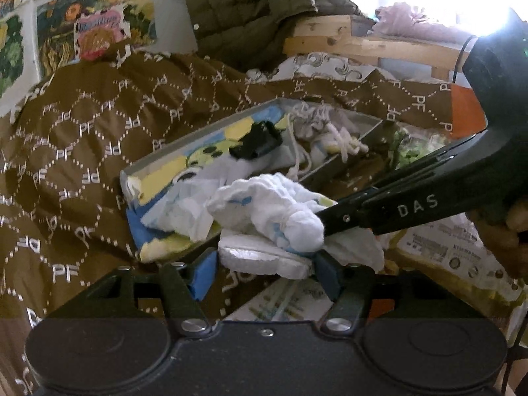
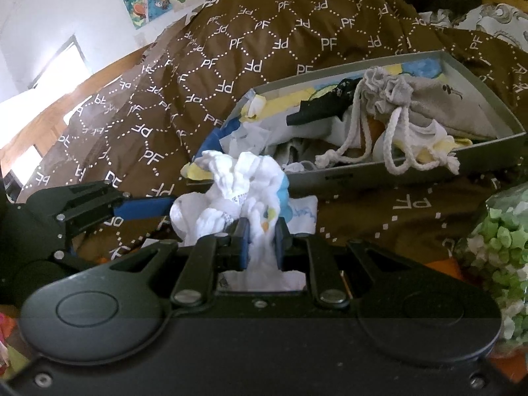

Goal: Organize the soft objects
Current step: 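Lift the white tissue pack with the right gripper and carry it over the tray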

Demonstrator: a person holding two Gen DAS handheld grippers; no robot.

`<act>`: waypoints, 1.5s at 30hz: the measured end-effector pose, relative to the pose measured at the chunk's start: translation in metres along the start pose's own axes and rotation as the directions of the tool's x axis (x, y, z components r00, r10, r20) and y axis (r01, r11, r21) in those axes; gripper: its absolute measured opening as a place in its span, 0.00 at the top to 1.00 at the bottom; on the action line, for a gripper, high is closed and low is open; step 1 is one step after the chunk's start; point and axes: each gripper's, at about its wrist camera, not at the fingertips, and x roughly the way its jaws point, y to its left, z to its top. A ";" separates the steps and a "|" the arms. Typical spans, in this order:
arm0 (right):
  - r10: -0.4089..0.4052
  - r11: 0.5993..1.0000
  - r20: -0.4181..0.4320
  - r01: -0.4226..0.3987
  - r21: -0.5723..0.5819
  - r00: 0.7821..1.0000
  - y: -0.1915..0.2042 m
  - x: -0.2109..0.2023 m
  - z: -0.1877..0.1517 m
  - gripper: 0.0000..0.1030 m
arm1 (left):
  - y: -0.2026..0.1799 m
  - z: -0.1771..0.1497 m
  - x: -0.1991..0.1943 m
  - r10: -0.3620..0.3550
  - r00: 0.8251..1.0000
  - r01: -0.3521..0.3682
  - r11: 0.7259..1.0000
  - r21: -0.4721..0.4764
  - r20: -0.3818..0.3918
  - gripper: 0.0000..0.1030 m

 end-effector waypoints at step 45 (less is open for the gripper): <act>-0.160 0.987 0.167 0.158 0.027 0.973 -0.057 -0.057 0.044 0.93 | -0.052 0.057 0.040 -0.004 1.000 0.000 0.989 0.148 0.022 0.38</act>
